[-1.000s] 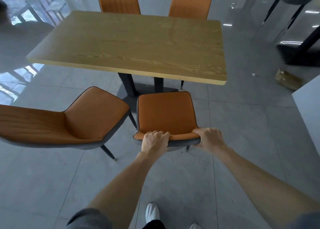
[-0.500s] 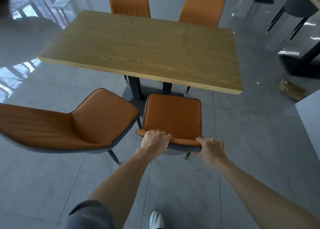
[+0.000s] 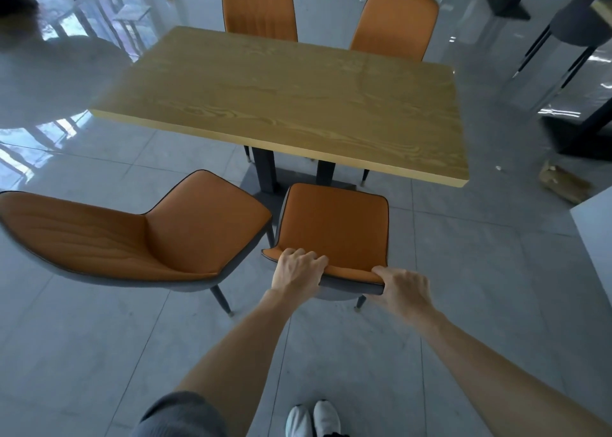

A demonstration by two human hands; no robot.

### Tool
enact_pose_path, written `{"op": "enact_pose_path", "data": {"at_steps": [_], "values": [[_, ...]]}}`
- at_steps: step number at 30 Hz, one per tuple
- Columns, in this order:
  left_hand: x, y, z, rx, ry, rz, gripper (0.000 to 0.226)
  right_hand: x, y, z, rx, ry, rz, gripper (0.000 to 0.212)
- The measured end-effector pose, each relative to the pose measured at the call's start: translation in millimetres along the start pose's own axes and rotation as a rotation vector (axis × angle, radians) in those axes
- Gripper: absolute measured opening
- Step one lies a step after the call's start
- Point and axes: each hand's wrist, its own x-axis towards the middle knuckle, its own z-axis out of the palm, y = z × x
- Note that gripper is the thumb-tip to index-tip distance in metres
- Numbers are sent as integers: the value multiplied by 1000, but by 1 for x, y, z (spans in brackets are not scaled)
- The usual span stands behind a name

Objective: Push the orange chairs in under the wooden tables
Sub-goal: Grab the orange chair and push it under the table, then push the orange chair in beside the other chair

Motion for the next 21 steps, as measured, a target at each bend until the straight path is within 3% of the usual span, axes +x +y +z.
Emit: {"op": "enact_pose_path", "data": {"at_steps": [6, 14, 21], "values": [[-4, 11, -2, -7, -43, -93, 29, 1, 1, -11, 5, -127, -27, 42], [-16, 6, -26, -76, -109, 17, 32, 19, -22, -38, 1, -389, -126, 54], [-19, -50, -61, -64, -86, -68, 17, 51, -96, -60, -66, -328, -224, 26]]}}
